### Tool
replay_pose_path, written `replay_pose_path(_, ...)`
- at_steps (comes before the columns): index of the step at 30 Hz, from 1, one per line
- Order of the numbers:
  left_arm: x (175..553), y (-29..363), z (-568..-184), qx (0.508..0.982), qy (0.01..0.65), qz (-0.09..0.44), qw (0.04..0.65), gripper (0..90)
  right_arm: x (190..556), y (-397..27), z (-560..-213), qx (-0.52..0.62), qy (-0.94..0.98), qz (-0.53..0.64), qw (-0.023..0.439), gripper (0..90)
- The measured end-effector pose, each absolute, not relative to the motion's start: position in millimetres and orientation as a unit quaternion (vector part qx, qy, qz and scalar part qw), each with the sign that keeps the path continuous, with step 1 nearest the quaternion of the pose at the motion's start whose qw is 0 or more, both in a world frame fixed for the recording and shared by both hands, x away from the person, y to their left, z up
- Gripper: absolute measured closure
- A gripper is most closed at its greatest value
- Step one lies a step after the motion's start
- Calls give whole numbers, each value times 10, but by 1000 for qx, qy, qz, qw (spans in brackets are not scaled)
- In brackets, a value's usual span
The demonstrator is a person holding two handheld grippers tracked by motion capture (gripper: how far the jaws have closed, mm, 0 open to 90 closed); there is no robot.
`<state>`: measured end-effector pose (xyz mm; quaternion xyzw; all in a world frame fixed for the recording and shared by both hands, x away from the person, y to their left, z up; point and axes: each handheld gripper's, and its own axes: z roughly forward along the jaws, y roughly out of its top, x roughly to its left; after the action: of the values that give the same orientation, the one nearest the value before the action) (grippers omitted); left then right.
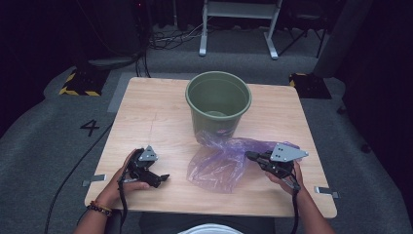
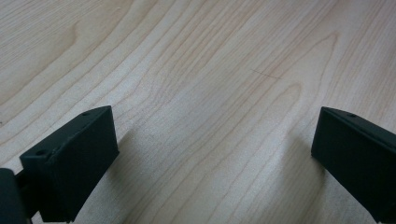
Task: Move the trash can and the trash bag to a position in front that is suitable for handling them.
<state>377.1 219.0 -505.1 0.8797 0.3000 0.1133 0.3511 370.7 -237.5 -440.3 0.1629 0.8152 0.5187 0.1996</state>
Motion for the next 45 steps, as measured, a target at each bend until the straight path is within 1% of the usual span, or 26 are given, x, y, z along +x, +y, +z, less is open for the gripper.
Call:
replay_pose_path(30,3770,2190,-5052,879,301,113,352,3,3644,-2339,-4244,149,799,542,214,900)
replay_pose_path(45,3771,2190,-5051,879,300,114,352,3,3636,-2250,-4057,129,785,564,224,900)
